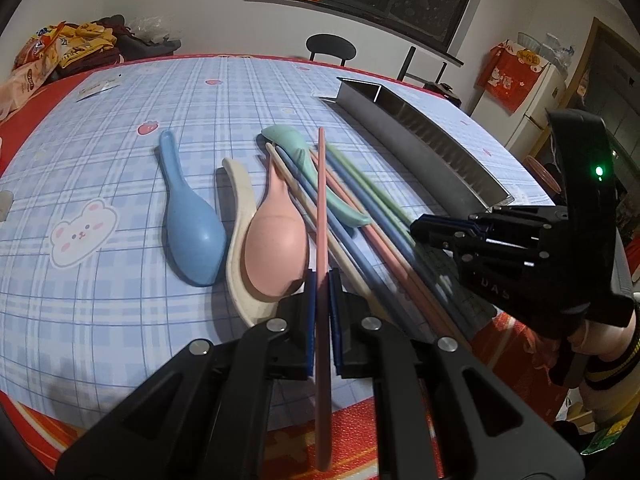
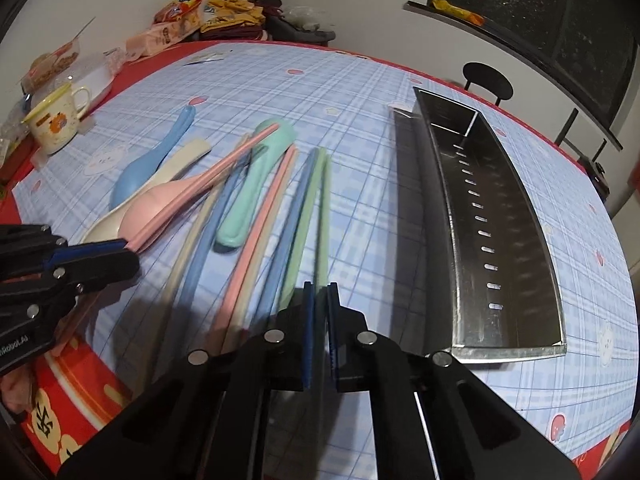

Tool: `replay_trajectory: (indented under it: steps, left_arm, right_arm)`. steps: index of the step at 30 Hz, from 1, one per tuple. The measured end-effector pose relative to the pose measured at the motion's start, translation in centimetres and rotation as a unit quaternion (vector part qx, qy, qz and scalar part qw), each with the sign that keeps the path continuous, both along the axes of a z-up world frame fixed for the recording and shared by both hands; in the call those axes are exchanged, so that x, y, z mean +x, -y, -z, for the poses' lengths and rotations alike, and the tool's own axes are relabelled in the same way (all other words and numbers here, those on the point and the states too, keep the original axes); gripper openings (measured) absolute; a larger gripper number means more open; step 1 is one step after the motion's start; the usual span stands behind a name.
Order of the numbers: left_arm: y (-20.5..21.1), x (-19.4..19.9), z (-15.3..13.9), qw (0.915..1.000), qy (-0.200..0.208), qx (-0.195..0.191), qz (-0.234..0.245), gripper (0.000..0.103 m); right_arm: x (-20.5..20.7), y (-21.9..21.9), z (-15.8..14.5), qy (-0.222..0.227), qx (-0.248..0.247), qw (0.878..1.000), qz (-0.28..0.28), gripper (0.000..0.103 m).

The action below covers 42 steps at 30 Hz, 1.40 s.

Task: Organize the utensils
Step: 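Close the right tool on a mint chopstick while the left tool holds the pink chopstick, then carry both chopsticks into the steel tray and open both tools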

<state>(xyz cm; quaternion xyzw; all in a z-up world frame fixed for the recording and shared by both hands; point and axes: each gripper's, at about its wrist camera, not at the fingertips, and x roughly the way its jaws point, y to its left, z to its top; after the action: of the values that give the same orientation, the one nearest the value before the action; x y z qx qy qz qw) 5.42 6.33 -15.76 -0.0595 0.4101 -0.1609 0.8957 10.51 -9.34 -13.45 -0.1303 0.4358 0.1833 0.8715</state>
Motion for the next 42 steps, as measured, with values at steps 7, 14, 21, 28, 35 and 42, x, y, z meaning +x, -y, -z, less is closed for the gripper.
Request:
replay_trajectory:
  steps: [7,14,21,28,35,42]
  left_arm:
    - [0.0,-0.1,-0.2,1.0000,0.005,-0.001,0.000,0.010]
    - [0.0,-0.2,-0.2,1.0000,0.007,-0.004,-0.003,0.010]
    - [-0.1,-0.2,-0.3,1.0000,0.009,0.001,-0.004,0.010]
    - [-0.2,-0.4,-0.4,0.9998,0.017,0.002,-0.010,0.010]
    - [-0.7,-0.8,-0.7,0.9994,0.028,-0.007,-0.020,0.010]
    - [-1.3,-1.1,-0.9,0.9987,0.034,-0.016,-0.035,0.010]
  right_arm:
    - [-1.0,0.6,-0.1,-0.011,0.025,1.000,-0.012,0.007]
    - [-0.9,1.0,0.0,-0.007,0.044,0.999,-0.008,0.007]
    - [-1.2,0.9,0.1,0.004,0.040,0.999,-0.012,0.007]
    - [-1.9,1.7,-0.7,0.036,0.065,0.997,-0.011,0.006]
    - [-3.0,2.4,-1.8,0.071,0.089,0.993,-0.015,0.006]
    - [-3.1,4.3,-2.2,0.074,0.141,0.987,-0.005,0.006]
